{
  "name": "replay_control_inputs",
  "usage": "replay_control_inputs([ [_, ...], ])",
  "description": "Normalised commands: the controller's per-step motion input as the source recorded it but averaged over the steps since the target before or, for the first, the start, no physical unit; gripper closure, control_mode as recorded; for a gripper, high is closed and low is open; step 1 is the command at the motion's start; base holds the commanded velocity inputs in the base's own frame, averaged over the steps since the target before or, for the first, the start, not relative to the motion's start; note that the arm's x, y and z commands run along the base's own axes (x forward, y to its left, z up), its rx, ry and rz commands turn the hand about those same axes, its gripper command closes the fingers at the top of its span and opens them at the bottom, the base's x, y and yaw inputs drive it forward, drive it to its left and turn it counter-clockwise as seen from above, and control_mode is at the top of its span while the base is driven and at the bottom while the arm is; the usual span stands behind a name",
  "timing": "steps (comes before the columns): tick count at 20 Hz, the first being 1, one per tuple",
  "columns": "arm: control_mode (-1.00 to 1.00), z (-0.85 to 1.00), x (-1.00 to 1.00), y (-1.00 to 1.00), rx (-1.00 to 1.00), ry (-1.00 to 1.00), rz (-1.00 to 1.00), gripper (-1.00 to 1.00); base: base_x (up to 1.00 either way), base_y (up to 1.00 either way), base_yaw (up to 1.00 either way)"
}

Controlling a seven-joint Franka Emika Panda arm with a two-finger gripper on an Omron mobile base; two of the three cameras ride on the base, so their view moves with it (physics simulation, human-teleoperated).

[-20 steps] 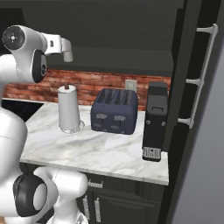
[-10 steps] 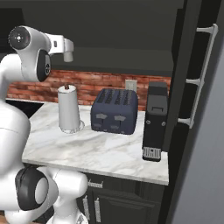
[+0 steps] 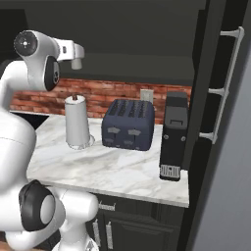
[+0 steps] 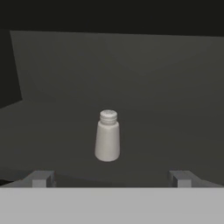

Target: Retrieve the shaker from the cabinet and place it next the steak on a plate on the dining table.

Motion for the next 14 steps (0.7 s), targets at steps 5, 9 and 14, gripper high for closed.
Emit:
replay_control_inputs([
  [5, -1.0, 0.0, 0.23, 0.01, 0.0, 0.0, 0.0, -1.0, 0.0, 0.0, 0.0],
  [9, -1.0, 0.0, 0.17, 0.03, 0.0, 0.0, 0.0, -1.0, 0.0, 0.0, 0.0],
  [14, -1.0, -0.04, 0.21, 0.13, 0.0, 0.0, 0.0, -1.0, 0.0, 0.0, 0.0],
])
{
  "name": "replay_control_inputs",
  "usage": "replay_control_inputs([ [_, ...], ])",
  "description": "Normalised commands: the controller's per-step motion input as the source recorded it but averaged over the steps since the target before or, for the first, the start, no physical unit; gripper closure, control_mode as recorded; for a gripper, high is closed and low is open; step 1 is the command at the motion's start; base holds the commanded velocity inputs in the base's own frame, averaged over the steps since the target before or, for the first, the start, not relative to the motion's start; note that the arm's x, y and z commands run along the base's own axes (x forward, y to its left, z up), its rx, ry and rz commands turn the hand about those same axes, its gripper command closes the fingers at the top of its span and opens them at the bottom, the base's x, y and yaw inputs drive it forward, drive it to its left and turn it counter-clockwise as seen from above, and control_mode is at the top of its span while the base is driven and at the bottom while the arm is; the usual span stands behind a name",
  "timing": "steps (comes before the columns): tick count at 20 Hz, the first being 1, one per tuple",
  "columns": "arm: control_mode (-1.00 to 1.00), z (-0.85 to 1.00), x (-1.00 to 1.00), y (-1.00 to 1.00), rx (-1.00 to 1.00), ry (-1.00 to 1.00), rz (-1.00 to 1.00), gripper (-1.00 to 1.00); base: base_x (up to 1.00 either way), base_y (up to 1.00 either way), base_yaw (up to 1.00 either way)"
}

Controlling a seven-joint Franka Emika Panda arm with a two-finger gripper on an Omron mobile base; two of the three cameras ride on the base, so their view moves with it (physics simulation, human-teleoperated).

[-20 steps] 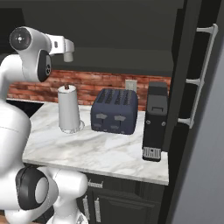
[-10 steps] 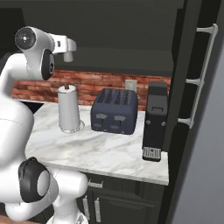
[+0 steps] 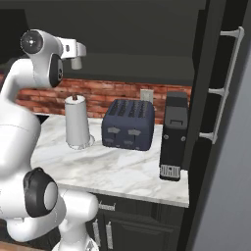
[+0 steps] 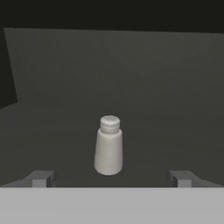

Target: Retrieve the shaker from the cabinet and place it next the steak on a plate on the dining table.

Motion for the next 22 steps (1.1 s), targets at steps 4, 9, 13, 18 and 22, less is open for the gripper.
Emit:
replay_control_inputs([
  [4, -1.0, -0.05, 0.27, 0.1, 0.0, 0.0, 0.0, -1.0, 0.0, 0.0, 0.0],
  [9, -1.0, -0.03, 0.21, 0.01, 0.0, 0.0, 0.0, -1.0, 0.0, 0.0, 0.0],
  [13, -1.0, -0.1, 0.3, 0.04, 0.0, 0.0, 0.0, -1.0, 0.0, 0.0, 0.0],
  [18, -1.0, -0.16, 0.31, 0.05, 0.0, 0.0, 0.0, -1.0, 0.0, 0.0, 0.0],
  [22, -1.0, -0.11, 0.25, 0.1, 0.0, 0.0, 0.0, -1.0, 0.0, 0.0, 0.0],
])
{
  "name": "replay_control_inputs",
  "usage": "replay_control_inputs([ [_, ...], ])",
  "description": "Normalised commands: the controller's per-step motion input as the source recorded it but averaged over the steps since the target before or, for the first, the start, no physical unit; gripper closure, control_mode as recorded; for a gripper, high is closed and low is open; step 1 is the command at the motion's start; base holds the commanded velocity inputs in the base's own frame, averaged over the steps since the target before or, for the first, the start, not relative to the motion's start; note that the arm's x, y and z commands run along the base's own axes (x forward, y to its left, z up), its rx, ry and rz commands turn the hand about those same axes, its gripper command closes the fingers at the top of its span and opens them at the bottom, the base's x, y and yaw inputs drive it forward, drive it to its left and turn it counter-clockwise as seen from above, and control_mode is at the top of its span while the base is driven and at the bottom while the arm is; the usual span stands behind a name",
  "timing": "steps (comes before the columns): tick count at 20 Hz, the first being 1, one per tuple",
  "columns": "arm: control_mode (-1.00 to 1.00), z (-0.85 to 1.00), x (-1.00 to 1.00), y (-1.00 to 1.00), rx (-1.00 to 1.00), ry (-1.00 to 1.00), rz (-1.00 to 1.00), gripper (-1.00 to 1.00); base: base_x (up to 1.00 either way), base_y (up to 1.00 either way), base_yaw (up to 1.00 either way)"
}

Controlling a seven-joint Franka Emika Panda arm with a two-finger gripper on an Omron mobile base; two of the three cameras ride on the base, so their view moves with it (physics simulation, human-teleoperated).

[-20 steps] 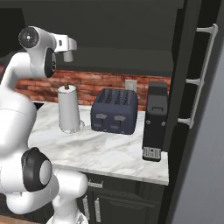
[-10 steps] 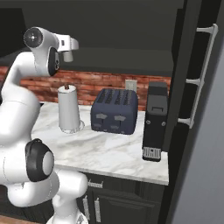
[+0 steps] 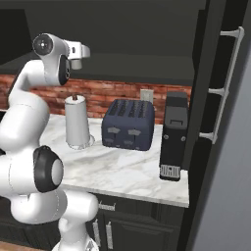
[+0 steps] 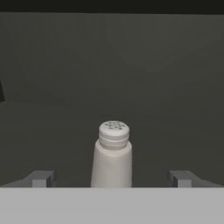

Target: Retrieve the shaker from the cabinet and place it next the steak on a plate on the dining table.

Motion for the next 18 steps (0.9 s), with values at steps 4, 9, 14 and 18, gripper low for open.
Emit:
replay_control_inputs([
  [4, -1.0, -0.08, 0.23, 0.09, 0.0, 0.0, 0.0, -1.0, 0.0, 0.0, 0.0],
  [9, -1.0, -0.07, 0.21, 0.0, 0.0, 0.0, 0.0, -1.0, 0.0, 0.0, 0.0],
  [14, -1.0, -0.06, 0.15, 0.0, 0.0, 0.01, 0.0, -1.0, 0.0, 0.0, 0.0],
  [18, -1.0, -0.12, 0.17, 0.0, 0.0, 0.01, 0.0, -1.0, 0.0, 0.0, 0.0],
])
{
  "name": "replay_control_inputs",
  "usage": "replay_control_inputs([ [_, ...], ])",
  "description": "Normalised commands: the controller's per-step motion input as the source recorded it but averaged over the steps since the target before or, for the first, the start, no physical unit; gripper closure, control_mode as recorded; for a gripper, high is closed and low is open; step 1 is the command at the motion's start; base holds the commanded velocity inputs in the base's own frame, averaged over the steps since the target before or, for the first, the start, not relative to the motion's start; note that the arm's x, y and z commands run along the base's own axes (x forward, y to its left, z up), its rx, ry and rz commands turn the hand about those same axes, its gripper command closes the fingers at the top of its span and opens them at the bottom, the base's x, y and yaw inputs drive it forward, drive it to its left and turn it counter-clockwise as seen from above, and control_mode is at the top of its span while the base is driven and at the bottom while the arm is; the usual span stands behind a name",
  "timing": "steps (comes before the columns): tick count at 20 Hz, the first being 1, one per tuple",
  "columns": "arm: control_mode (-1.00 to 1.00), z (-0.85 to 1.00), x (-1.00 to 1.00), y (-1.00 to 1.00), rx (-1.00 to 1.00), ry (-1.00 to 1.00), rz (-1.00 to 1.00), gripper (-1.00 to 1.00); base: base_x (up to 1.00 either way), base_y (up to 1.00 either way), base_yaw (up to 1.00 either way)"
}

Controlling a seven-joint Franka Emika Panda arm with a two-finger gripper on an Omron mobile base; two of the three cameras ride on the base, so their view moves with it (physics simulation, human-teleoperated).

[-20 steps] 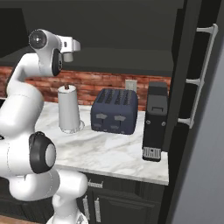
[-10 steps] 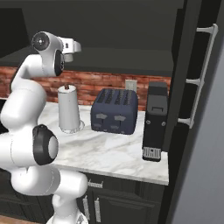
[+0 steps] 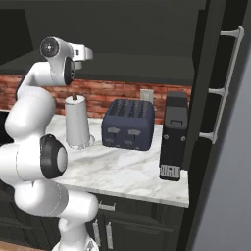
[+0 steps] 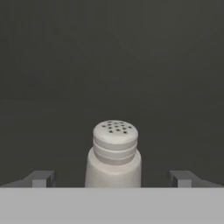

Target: Retrieve the shaker from the cabinet and place it next the steak on a plate on the dining table.

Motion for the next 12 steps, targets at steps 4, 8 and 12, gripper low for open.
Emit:
replay_control_inputs([
  [4, -1.0, -0.16, 0.21, 0.03, 0.0, 0.01, 0.0, -1.0, 0.0, 0.0, 0.0],
  [8, -1.0, -0.16, 0.22, 0.06, 0.0, 0.01, 0.0, 1.0, 0.0, 0.0, 0.0],
  [12, -1.0, -0.07, 0.08, 0.01, 0.0, 0.0, 0.0, 1.0, 0.0, 0.0, 0.0],
])
